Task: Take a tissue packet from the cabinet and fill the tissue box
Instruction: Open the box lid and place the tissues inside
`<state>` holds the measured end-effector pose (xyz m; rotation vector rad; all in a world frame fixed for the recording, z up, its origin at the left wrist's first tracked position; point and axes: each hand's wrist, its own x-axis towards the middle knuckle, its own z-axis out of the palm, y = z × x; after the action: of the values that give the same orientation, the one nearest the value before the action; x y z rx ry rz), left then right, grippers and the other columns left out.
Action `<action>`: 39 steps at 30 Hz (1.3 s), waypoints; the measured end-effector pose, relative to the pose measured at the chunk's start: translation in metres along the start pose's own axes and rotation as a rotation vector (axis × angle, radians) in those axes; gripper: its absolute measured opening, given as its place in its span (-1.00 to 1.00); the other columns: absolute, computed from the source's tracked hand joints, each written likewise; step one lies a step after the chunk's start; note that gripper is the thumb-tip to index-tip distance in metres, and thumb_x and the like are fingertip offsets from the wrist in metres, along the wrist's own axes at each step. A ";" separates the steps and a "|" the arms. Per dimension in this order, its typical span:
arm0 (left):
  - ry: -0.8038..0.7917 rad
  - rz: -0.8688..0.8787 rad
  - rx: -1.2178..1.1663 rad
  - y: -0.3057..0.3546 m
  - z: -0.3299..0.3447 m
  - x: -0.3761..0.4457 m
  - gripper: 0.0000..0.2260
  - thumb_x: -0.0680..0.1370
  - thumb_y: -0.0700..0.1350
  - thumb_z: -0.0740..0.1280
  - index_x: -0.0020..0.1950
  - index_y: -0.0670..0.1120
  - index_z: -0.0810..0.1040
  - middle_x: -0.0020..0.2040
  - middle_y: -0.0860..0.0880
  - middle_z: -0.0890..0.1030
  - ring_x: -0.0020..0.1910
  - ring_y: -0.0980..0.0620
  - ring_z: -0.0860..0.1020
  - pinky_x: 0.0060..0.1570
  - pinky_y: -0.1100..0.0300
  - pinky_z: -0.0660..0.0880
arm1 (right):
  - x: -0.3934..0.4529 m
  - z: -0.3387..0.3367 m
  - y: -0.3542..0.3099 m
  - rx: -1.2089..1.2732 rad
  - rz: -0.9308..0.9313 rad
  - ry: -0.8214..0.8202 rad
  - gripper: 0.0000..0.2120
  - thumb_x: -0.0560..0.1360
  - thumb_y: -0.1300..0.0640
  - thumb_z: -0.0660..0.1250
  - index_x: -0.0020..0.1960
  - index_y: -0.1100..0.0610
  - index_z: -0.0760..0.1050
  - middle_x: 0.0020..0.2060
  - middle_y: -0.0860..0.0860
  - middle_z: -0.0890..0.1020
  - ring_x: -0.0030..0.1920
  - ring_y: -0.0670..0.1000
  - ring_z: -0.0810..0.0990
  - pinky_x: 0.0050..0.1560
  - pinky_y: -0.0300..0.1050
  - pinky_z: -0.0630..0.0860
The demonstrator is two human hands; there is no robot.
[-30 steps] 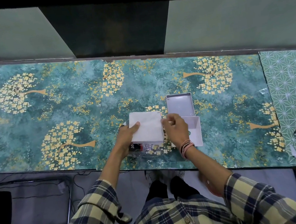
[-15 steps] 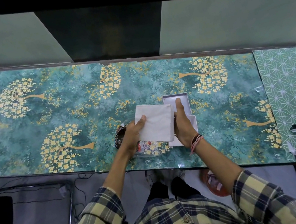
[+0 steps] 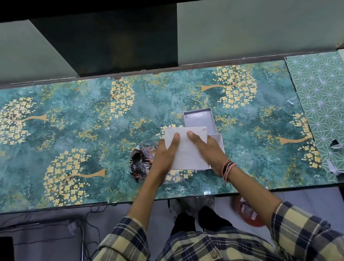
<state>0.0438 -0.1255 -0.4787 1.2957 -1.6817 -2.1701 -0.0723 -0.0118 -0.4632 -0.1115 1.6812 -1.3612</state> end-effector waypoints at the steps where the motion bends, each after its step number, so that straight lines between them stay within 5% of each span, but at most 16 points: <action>1: 0.008 0.010 -0.009 -0.001 0.005 -0.001 -0.49 0.57 0.31 0.33 0.33 -0.03 0.56 0.16 -0.04 0.73 0.08 -0.03 0.72 0.00 0.05 0.68 | -0.001 -0.001 0.001 0.008 -0.004 0.015 -0.64 0.56 -0.17 0.35 0.19 0.06 0.63 0.03 0.04 0.75 0.01 0.08 0.74 -0.06 -0.04 0.69; 8: 0.085 -0.001 -0.016 -0.009 0.026 -0.005 -0.43 0.53 0.36 0.34 0.30 -0.06 0.57 0.14 -0.07 0.72 0.04 -0.04 0.73 -0.15 0.12 0.66 | -0.004 -0.011 0.005 -0.041 -0.037 0.137 -0.65 0.61 -0.19 0.26 0.04 0.04 0.66 -0.15 -0.04 0.75 -0.18 -0.05 0.74 -0.25 -0.20 0.64; 15: 0.084 -0.001 0.031 0.000 0.028 0.005 -0.47 0.52 0.40 0.30 0.23 0.01 0.62 0.08 -0.03 0.74 0.01 -0.05 0.73 0.04 -0.12 0.68 | -0.006 -0.015 0.005 -0.091 -0.056 0.126 -0.59 0.63 -0.20 0.20 0.12 0.07 0.65 -0.13 -0.07 0.74 -0.18 -0.10 0.72 -0.29 -0.31 0.58; 21: 0.117 -0.024 0.059 -0.003 0.039 0.005 -0.35 0.45 0.51 0.25 0.25 0.02 0.54 0.11 -0.02 0.69 0.03 -0.04 0.70 0.03 -0.11 0.67 | -0.002 -0.026 0.012 -0.068 -0.029 0.116 -0.65 0.58 -0.25 0.26 0.06 -0.03 0.65 -0.01 0.02 0.75 -0.02 0.08 0.73 0.00 0.03 0.68; 27: 0.132 -0.042 0.156 -0.015 0.049 0.005 -0.28 0.43 0.52 0.26 0.28 -0.05 0.52 0.14 -0.05 0.68 0.02 -0.01 0.69 -0.14 0.06 0.64 | 0.001 -0.040 0.022 -0.058 0.023 0.116 -0.59 0.49 -0.27 0.38 0.11 0.03 0.67 0.00 0.01 0.75 0.00 0.08 0.74 0.06 0.10 0.67; 31: 0.050 -0.069 0.084 -0.014 0.046 0.005 -0.47 0.59 0.29 0.30 0.30 -0.12 0.51 0.16 -0.06 0.67 0.05 -0.01 0.68 -0.20 0.25 0.60 | 0.002 -0.053 0.021 -0.044 0.006 0.169 -0.60 0.58 -0.18 0.32 0.16 0.12 0.63 0.01 0.07 0.74 -0.02 0.09 0.73 -0.06 -0.04 0.67; 34: -0.078 -0.060 0.069 -0.014 0.037 0.003 -0.69 0.62 0.04 0.39 0.24 -0.15 0.61 0.15 -0.13 0.71 0.10 -0.11 0.69 0.04 0.02 0.66 | 0.004 -0.066 0.021 -0.094 -0.004 0.139 -0.62 0.62 -0.17 0.25 0.17 0.11 0.61 0.01 0.07 0.74 -0.04 0.08 0.72 -0.06 -0.04 0.66; 39: -0.134 -0.086 0.090 -0.016 0.036 0.002 -0.87 0.61 -0.18 0.42 0.14 -0.14 0.65 0.09 -0.10 0.73 0.04 -0.05 0.70 0.02 0.06 0.67 | 0.009 -0.082 0.022 -0.154 0.020 -0.034 -0.68 0.61 -0.03 0.33 0.23 0.16 0.59 0.11 0.13 0.71 0.08 0.17 0.71 0.10 0.16 0.65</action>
<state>0.0248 -0.0942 -0.4920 1.2940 -1.8252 -2.3021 -0.1237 0.0499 -0.4910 -0.2051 1.7531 -1.2077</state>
